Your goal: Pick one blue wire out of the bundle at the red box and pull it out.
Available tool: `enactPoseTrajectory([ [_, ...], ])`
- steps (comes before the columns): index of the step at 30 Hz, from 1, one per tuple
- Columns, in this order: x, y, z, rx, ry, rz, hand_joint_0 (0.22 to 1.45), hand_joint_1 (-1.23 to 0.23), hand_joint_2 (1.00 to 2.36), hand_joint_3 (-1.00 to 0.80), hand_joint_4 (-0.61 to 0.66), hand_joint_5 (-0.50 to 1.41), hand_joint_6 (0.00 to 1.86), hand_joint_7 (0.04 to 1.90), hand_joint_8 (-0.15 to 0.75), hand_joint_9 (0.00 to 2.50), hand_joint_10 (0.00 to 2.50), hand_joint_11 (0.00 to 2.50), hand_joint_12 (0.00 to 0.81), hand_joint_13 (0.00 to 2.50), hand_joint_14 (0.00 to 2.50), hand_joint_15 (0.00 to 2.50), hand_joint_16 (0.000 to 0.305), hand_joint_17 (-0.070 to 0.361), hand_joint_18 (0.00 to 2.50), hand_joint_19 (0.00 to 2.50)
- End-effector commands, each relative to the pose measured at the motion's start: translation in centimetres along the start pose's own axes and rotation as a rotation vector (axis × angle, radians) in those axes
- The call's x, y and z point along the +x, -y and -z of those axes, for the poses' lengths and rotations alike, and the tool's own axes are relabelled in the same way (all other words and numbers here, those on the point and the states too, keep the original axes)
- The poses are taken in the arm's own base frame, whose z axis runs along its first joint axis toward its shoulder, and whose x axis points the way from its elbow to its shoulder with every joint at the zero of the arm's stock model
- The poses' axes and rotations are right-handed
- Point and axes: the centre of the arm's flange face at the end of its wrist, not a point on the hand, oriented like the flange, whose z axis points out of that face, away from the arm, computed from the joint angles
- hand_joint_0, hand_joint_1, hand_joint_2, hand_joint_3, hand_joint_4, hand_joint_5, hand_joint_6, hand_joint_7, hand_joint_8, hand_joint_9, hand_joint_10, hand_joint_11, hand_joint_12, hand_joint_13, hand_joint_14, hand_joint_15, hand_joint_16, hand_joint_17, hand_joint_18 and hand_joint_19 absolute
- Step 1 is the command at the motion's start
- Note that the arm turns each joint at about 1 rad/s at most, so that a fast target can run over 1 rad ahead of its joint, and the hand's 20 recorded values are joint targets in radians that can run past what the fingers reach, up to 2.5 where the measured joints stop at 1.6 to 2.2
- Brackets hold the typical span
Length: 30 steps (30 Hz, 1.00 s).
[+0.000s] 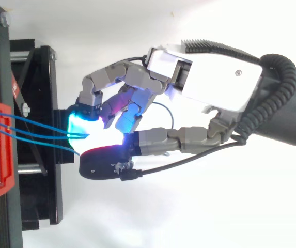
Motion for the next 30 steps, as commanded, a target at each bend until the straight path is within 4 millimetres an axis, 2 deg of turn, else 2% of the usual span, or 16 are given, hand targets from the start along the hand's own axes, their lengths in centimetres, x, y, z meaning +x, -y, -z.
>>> enactPoseTrajectory([
  [1,0.02,0.06,-0.03,0.0,0.003,0.002,0.59,-0.75,1.02,-0.11,0.11,-0.08,0.81,0.97,0.293,1.33,0.03,0.96,0.398,0.89,0.02,0.51,0.059,0.134,0.69,0.62],
  [5,-0.03,-0.04,-0.02,-0.002,0.003,0.0,0.6,-0.81,1.02,-0.08,0.1,-0.1,0.85,0.91,0.283,1.29,0.03,0.97,0.388,0.87,0.02,0.52,0.057,0.129,0.67,0.62],
  [9,0.02,0.06,-0.03,0.0,0.003,0.0,0.61,-0.88,1.02,-0.08,0.03,-0.12,0.89,0.89,0.272,1.23,0.03,0.99,0.37,0.84,0.02,0.53,0.054,0.121,0.64,0.63],
  [12,-0.03,-0.04,-0.02,-0.002,0.003,0.001,0.63,-0.93,1.02,-0.12,0.02,-0.14,0.91,0.85,0.267,1.19,0.03,1.0,0.362,0.81,0.02,0.53,0.053,0.119,0.62,0.61],
  [14,-0.03,-0.04,-0.02,-0.002,0.003,0.0,0.65,-0.93,1.02,-0.2,0.07,-0.14,0.91,0.8,0.262,1.17,0.03,1.0,0.359,0.8,0.02,0.52,0.053,0.119,0.62,0.61],
  [16,-0.03,-0.04,-0.02,-0.002,0.003,0.0,0.6,-0.88,1.01,-0.32,0.14,-0.14,0.91,0.77,0.262,1.17,0.03,0.99,0.361,0.8,0.02,0.53,0.053,0.12,0.61,0.62],
  [18,-0.03,-0.04,-0.02,-0.002,0.003,0.0,0.57,-0.82,1.01,-0.37,0.16,-0.13,0.89,0.79,0.268,1.19,0.03,0.97,0.368,0.81,0.02,0.52,0.055,0.123,0.61,0.63],
  [19,-0.01,-0.05,-0.02,-0.002,0.002,0.0,0.55,-0.74,1.01,-0.4,0.16,-0.12,0.85,0.83,0.267,1.21,0.03,0.94,0.37,0.82,0.02,0.52,0.055,0.125,0.61,0.63],
  [25,0.01,-0.04,-0.01,-0.002,-0.001,0.0,0.57,-0.48,1.01,-0.42,0.17,-0.07,0.73,1.02,0.258,1.27,0.03,0.88,0.374,0.85,0.02,0.51,0.055,0.125,0.62,0.66],
  [27,0.01,-0.03,0.01,-0.001,-0.002,0.001,0.59,-0.47,1.01,-0.4,0.18,-0.06,0.72,1.04,0.253,1.3,0.03,0.88,0.371,0.85,0.02,0.52,0.055,0.124,0.62,0.65],
  [30,0.06,0.08,0.0,0.001,-0.002,0.002,0.61,-0.56,1.01,-0.33,0.16,-0.06,0.73,1.03,0.263,1.31,0.03,0.89,0.371,0.87,0.02,0.52,0.055,0.123,0.64,0.64],
])
